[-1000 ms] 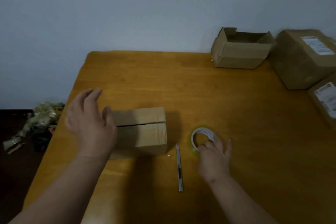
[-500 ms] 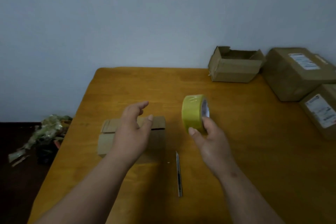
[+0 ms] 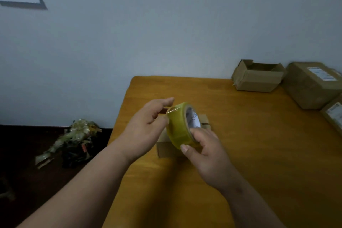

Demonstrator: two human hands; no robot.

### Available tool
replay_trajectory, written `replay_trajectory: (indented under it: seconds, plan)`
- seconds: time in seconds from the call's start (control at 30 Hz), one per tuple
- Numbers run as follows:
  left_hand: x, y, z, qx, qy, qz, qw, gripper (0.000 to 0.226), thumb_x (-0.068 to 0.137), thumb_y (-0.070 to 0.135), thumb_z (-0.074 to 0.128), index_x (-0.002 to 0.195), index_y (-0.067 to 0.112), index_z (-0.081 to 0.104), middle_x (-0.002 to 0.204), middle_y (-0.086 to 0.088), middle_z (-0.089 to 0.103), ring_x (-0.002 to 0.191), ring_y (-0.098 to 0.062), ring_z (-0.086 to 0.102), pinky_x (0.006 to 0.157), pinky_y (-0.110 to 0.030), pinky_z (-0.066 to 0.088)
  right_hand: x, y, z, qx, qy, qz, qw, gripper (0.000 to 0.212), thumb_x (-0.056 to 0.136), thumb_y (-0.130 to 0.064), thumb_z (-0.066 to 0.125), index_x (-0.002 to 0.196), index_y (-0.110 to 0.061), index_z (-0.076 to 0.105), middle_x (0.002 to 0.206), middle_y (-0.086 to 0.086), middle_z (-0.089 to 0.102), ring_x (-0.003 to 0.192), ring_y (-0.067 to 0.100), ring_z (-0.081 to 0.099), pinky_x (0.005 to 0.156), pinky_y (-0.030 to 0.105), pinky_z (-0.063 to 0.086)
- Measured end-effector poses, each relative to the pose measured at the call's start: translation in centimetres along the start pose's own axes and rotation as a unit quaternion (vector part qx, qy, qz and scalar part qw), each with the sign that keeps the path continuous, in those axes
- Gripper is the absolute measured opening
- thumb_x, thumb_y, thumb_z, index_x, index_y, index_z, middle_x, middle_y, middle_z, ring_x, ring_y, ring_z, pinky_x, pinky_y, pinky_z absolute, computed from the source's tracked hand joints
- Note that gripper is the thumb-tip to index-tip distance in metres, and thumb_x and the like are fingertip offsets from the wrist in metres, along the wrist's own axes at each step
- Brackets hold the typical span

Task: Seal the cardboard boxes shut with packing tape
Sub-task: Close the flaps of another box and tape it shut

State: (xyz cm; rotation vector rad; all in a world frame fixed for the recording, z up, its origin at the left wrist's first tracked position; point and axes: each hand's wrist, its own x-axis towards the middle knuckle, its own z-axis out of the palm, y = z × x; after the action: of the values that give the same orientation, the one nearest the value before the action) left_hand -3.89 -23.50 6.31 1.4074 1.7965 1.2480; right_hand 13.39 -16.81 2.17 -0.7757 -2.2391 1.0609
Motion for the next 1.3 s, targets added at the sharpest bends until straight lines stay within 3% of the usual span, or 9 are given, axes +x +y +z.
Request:
replay_trajectory:
  seconds: [0.3, 0.47, 0.57, 0.67, 0.8, 0.9, 1.0, 1.17, 1.3]
  plan:
    - [-3.9, -1.7, -3.2, 0.044, 0.066, -0.033, 0.996, 0.008, 0.092, 0.024, 0.064, 0.092, 0.032, 0.066, 0.100, 0.015, 0.069, 0.101, -0.001, 0.061, 0.091, -0.034, 0.053, -1.7, -3.1, 4.5, -0.012, -0.016, -0.004, 1.000, 0.014, 0.084, -0.034, 0.057, 0.087, -0.021, 0.062, 0.090, -0.018, 0.056, 0.092, -0.003, 0.050, 0.101, 0.054, 0.037]
    - [-4.4, -1.5, -4.0, 0.101, 0.102, -0.026, 0.989, 0.016, 0.095, 0.025, 0.059, 0.080, 0.030, 0.058, 0.093, 0.011, 0.066, 0.091, -0.006, 0.060, 0.081, -0.036, 0.053, -1.6, -3.8, 4.7, -0.011, -0.058, 0.009, 0.998, 0.025, 0.085, -0.040, 0.054, 0.099, -0.023, 0.066, 0.099, -0.020, 0.060, 0.104, -0.012, 0.044, 0.112, 0.049, 0.027]
    - [-4.4, -1.2, -4.0, 0.130, 0.106, -0.030, 0.985, 0.016, 0.096, 0.026, 0.056, 0.081, 0.029, 0.057, 0.088, 0.009, 0.064, 0.085, -0.008, 0.058, 0.073, -0.033, 0.051, -1.2, -3.3, 4.5, -0.010, -0.089, 0.016, 0.996, 0.027, 0.085, -0.050, 0.053, 0.100, -0.031, 0.064, 0.099, -0.029, 0.061, 0.114, -0.003, 0.044, 0.112, 0.051, 0.028]
    - [-4.4, -1.0, -4.0, 0.163, 0.085, -0.046, 0.982, 0.016, 0.097, 0.025, 0.055, 0.081, 0.025, 0.059, 0.082, 0.008, 0.062, 0.078, -0.009, 0.056, 0.067, -0.031, 0.049, -1.2, -2.6, 4.0, 0.009, -0.102, 0.032, 0.994, 0.026, 0.078, -0.060, 0.052, 0.095, -0.042, 0.060, 0.095, -0.038, 0.056, 0.124, 0.029, 0.042, 0.104, 0.055, 0.037]
    - [-4.0, -1.0, -3.1, 0.181, 0.075, -0.081, 0.977, 0.017, 0.097, 0.026, 0.055, 0.080, 0.025, 0.057, 0.076, 0.006, 0.062, 0.072, -0.012, 0.057, 0.066, -0.038, 0.051, -1.3, -1.6, 3.3, 0.045, -0.117, 0.029, 0.992, 0.027, 0.078, -0.055, 0.056, 0.094, -0.033, 0.061, 0.091, -0.020, 0.062, 0.107, 0.022, 0.052, 0.092, 0.046, 0.046]
    - [-3.7, -1.3, -2.4, 0.137, 0.097, -0.127, 0.978, 0.017, 0.097, 0.027, 0.056, 0.080, 0.025, 0.058, 0.077, 0.004, 0.066, 0.074, -0.018, 0.062, 0.071, -0.045, 0.056, -1.4, -1.2, 2.4, 0.173, -0.141, 0.061, 0.973, 0.022, 0.084, -0.034, 0.064, 0.099, -0.018, 0.065, 0.089, 0.003, 0.065, 0.086, 0.018, 0.061, 0.076, 0.041, 0.050]
    - [-2.8, -1.4, -2.2, 0.047, 0.094, -0.199, 0.974, 0.016, 0.098, 0.023, 0.055, 0.085, 0.017, 0.062, 0.085, 0.003, 0.071, 0.083, -0.019, 0.067, 0.079, -0.045, 0.057, -1.5, -0.6, 1.3, 0.243, -0.162, 0.092, 0.952, 0.022, 0.085, -0.025, 0.063, 0.104, -0.013, 0.065, 0.087, -0.002, 0.064, 0.083, 0.013, 0.059, 0.076, 0.029, 0.047]
    - [-1.8, -1.4, -2.1, -0.111, 0.085, -0.264, 0.954, 0.016, 0.101, 0.012, 0.051, 0.089, 0.007, 0.061, 0.088, -0.008, 0.074, 0.081, -0.022, 0.067, 0.077, -0.039, 0.055, -1.2, 0.7, 0.0, 0.284, -0.157, 0.130, 0.937, 0.025, 0.082, -0.024, 0.065, 0.103, -0.012, 0.066, 0.091, 0.003, 0.065, 0.086, 0.015, 0.060, 0.080, 0.033, 0.046]
    - [-1.5, -1.3, -1.5, -0.186, 0.089, -0.268, 0.941, 0.015, 0.102, 0.012, 0.047, 0.090, 0.009, 0.054, 0.097, -0.013, 0.073, 0.086, -0.025, 0.069, 0.078, -0.040, 0.059, -1.4, 2.1, -0.1, 0.250, -0.111, 0.121, 0.954, 0.018, 0.073, -0.022, 0.071, 0.091, -0.023, 0.071, 0.126, -0.012, 0.058, 0.116, 0.007, 0.056, 0.094, 0.034, 0.049]
